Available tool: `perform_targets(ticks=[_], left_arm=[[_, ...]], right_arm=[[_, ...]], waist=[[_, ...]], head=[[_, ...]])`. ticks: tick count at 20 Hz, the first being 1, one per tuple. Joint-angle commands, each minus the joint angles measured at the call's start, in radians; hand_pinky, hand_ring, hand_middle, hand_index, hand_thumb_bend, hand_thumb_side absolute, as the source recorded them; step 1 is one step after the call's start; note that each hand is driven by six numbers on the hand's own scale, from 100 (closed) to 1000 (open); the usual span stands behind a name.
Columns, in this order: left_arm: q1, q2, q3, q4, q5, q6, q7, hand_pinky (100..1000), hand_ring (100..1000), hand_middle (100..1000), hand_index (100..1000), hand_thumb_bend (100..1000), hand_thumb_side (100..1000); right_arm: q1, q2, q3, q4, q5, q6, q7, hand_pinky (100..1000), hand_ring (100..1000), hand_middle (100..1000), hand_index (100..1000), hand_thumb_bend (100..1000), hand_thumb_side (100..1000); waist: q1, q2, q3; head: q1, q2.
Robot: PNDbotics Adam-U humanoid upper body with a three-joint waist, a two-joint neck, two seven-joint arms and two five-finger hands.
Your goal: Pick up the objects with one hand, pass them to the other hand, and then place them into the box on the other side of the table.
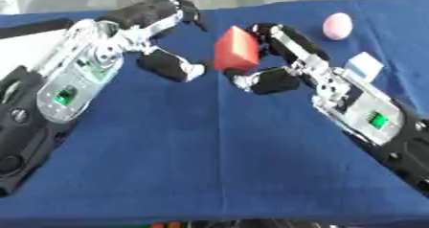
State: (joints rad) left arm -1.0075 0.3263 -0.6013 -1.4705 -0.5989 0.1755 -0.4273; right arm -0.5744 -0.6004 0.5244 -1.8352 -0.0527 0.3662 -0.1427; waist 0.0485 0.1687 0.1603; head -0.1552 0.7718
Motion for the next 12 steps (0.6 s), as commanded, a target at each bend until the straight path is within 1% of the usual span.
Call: perform_targets(ticks=[1, 4, 7, 8, 9, 12], left_arm=[[-0.027, -0.001, 0.013, 0.0, -0.004, -0.001, 0.02, 787, 857, 792, 823, 374, 468], [-0.025, -0.004, 0.012, 0.001, 0.005, -0.002, 0.029, 790, 861, 794, 826, 404, 506], [-0.026, -0.003, 0.008, -0.012, 0.021, -0.007, 0.02, 795, 869, 801, 832, 462, 563], [-0.026, -0.002, 0.008, -0.017, 0.024, -0.009, 0.015, 795, 869, 801, 832, 469, 567], [-0.027, -0.001, 0.007, -0.022, 0.027, -0.01, 0.01, 797, 872, 803, 833, 494, 586], [-0.028, -0.001, 0.005, -0.031, 0.036, -0.014, -0.003, 800, 875, 804, 836, 516, 602]], right_arm=[[-0.011, -0.026, -0.008, -0.032, 0.002, 0.005, 0.003, 639, 751, 614, 566, 263, 100], [-0.011, -0.025, -0.007, -0.035, 0.004, 0.008, 0.007, 639, 751, 614, 565, 265, 100], [-0.01, -0.026, -0.006, -0.035, 0.006, 0.01, 0.009, 639, 751, 614, 565, 267, 100], [-0.01, -0.026, -0.006, -0.036, 0.006, 0.011, 0.01, 639, 751, 614, 565, 267, 100], [-0.01, -0.026, -0.006, -0.036, 0.005, 0.011, 0.01, 639, 751, 614, 564, 267, 100], [-0.01, -0.026, -0.005, -0.038, 0.006, 0.012, 0.01, 639, 751, 614, 564, 269, 100]], waist=[[-0.003, -0.014, -0.001], [-0.003, -0.013, -0.002], [-0.003, -0.011, -0.002], [-0.003, -0.011, -0.002], [-0.003, -0.011, -0.002], [-0.005, -0.01, -0.003]], head=[[0.003, -0.002], [0.003, -0.002], [0.001, -0.002], [0.001, -0.002], [-0.001, -0.002], [-0.011, -0.002]])
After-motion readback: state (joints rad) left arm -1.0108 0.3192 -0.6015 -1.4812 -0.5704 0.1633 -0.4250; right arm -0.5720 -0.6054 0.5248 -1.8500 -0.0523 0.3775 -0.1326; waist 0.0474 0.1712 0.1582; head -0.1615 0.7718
